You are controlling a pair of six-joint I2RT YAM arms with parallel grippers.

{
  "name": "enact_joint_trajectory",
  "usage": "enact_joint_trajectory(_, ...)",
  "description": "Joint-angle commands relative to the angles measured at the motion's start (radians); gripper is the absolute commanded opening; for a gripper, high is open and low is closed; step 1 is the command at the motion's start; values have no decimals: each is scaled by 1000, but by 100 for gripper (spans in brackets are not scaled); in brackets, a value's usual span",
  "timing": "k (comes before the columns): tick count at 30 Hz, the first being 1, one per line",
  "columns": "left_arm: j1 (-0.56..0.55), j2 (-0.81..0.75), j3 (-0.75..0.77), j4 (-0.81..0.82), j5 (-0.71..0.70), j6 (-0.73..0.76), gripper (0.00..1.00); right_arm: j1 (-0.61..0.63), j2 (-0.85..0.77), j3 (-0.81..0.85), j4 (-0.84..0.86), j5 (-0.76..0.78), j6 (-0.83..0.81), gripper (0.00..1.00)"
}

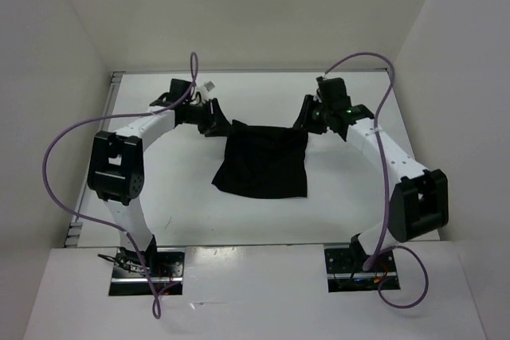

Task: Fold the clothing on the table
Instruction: Flatten the skirt out

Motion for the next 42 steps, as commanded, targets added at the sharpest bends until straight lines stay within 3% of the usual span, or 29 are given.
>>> enact_joint_trajectory(1,-59,-11,2,-160,-140,234,47,54,83,-3,-124,186,-35,34)
enact_joint_trajectory(2,-72,-11,2,-180,-140,286,46,63,106,11,-149,248,-35,28)
enact_joint_trajectory(3,-84,-21,2,-195,-140,303,45,83,132,39,-193,273,-35,13)
enact_joint_trajectory(6,-139,-21,-48,-185,-82,297,37,117,226,62,-209,283,-35,0)
enact_joint_trajectory(13,-199,16,-130,-129,-111,237,28,141,434,152,-157,224,-35,0)
enact_joint_trajectory(17,-199,-8,-75,-154,-143,246,28,131,650,438,-178,261,-67,0)
enact_joint_trajectory(22,-199,5,-64,-212,-189,282,28,71,755,781,-177,298,-46,0)
enact_joint_trajectory(27,-210,-25,-125,-191,-229,262,28,40,810,961,-221,361,-35,1)
enact_joint_trajectory(30,-210,-57,-102,-191,-281,240,36,49,752,911,-159,361,-45,4)
enact_joint_trajectory(32,-198,-57,-76,-191,-321,231,39,49,695,837,-142,311,-46,14)
enact_joint_trajectory(35,-175,-33,-10,-200,-321,231,43,58,686,812,-272,266,-27,18)
enact_joint_trajectory(39,-175,-13,25,-200,-305,219,41,132,567,546,-199,252,-36,4)
enact_joint_trajectory(42,-205,-25,-7,-148,-271,181,38,161,517,460,-186,208,-36,0)
